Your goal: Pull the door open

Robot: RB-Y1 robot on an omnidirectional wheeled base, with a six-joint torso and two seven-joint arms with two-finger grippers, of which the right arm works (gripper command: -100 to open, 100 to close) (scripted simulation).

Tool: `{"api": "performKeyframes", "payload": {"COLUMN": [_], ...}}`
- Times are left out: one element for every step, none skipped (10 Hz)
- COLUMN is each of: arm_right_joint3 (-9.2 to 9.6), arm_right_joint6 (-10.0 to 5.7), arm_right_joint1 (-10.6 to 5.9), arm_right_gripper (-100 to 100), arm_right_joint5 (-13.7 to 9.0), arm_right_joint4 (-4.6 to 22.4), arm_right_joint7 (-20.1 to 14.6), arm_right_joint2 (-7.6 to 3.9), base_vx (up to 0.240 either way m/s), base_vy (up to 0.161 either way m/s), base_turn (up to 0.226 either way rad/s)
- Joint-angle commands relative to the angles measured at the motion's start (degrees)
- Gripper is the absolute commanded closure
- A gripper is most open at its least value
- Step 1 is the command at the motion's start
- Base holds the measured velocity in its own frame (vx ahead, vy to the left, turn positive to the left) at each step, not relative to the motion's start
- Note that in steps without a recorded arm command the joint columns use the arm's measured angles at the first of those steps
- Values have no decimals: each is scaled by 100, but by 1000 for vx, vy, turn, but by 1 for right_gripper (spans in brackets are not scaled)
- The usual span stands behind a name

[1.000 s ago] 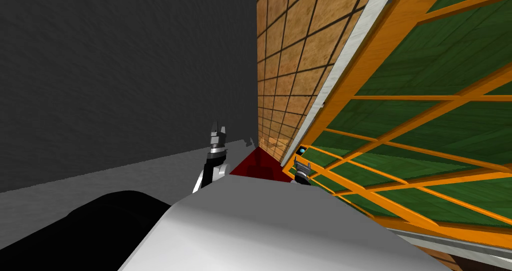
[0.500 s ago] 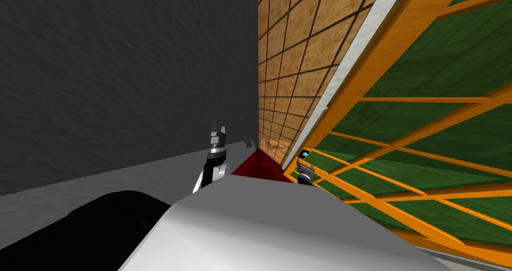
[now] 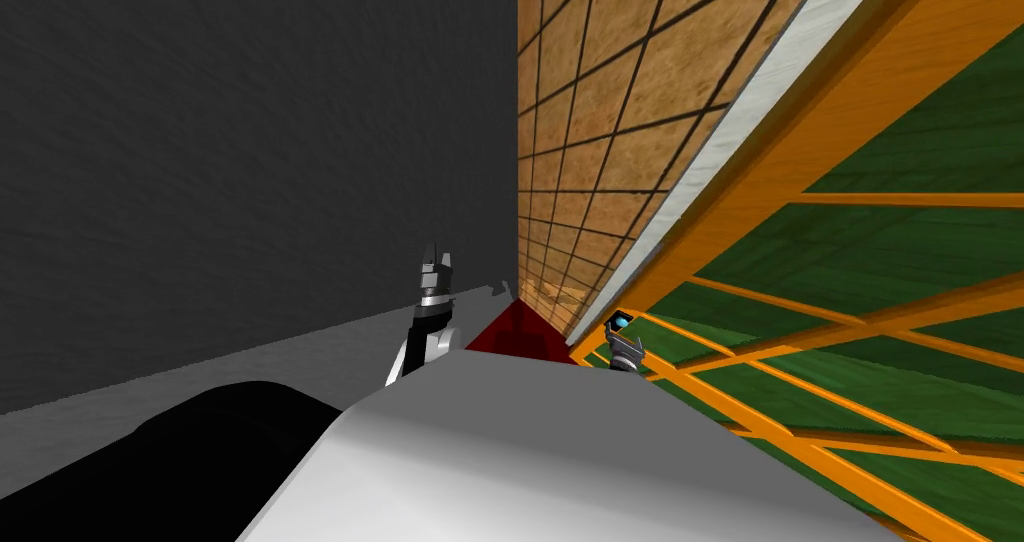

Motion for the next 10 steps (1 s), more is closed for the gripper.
{"api": "performKeyframes", "payload": {"arm_right_joint3": [6,9,12,18,22,8,8,8,8,8], "arm_right_joint6": [-28,-42,-54,-74,-89,-40,-40,-40,-40,-40], "arm_right_joint1": [89,116,140,181,213,227,227,227,227,227], "arm_right_gripper": [-100,-100,-100,-100,-100,-100,100,100,100,100], "arm_right_joint5": [-16,-20,-24,-30,-35,-41,-41,-41,-41,-41], "arm_right_joint4": [39,63,85,120,148,59,59,59,59,59], "arm_right_joint7": [-213,-289,-359,-474,-564,-484,-484,-484,-484,-484], "arm_right_joint2": [-168,-229,-285,-378,-450,-417,-417,-417,-417,-417], "base_vx": [126,148,127,145,179,77,-16,-29,-20,-10], "base_vy": [-7,9,10,-3,-22,-12,6,1,1,1], "base_turn": [38,22,13,23,22,-11,8,1,13,5]}}
